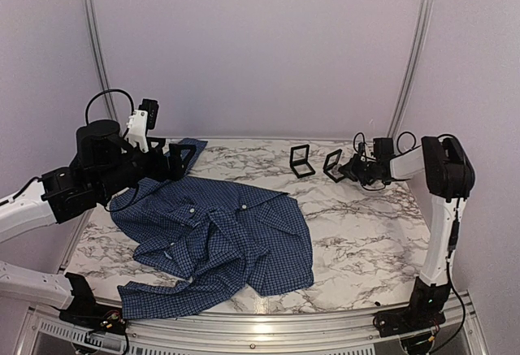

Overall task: Remove the brooch from the garment
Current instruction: Place the brooch in the brooch box.

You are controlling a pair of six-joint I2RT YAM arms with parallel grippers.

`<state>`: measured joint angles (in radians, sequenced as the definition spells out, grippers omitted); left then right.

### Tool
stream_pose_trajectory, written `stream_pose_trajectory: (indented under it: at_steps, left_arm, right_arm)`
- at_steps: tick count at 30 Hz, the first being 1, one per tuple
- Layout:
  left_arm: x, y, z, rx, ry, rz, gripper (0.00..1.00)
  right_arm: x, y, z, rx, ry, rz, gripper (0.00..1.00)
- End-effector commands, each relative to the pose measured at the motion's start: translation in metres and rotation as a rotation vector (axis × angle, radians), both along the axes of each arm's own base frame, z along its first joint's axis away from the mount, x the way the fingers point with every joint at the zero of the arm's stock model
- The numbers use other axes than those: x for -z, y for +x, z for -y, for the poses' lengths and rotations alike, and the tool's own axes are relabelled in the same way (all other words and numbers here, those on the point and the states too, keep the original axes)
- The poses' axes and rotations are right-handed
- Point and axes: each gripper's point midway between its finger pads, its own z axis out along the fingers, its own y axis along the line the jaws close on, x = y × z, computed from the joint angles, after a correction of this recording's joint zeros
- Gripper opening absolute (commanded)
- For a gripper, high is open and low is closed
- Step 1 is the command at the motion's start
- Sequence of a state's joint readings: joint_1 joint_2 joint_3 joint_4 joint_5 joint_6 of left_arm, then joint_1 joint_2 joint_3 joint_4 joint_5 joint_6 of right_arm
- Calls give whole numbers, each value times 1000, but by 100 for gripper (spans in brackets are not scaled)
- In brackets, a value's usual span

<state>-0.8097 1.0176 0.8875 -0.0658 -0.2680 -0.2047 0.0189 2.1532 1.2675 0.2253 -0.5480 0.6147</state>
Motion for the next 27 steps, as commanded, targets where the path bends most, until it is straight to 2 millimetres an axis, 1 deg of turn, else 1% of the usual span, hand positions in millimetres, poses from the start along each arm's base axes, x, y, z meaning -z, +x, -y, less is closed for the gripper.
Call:
stream_pose_trajectory:
  at_steps: [1,12,16,21,27]
  left_arm:
    - [-9,1,1,6,-10,0,99]
    - [-10,1,0,5,-11,0,99]
    - [-9,1,1,9,-10,-2,99]
    - [-9,1,1,13,-11,-2,99]
    - [-10,0,2,17,-12,1,99]
  right_arm:
    - [-2,10,4,2,-17,15,0]
    - [-2,10,3,-4,-13,9,0]
    - [-3,11,4,-5,-17,7,4]
    - [-7,11,6,2,-32,11,12]
    - [-9,11,7,2,-41,6,15]
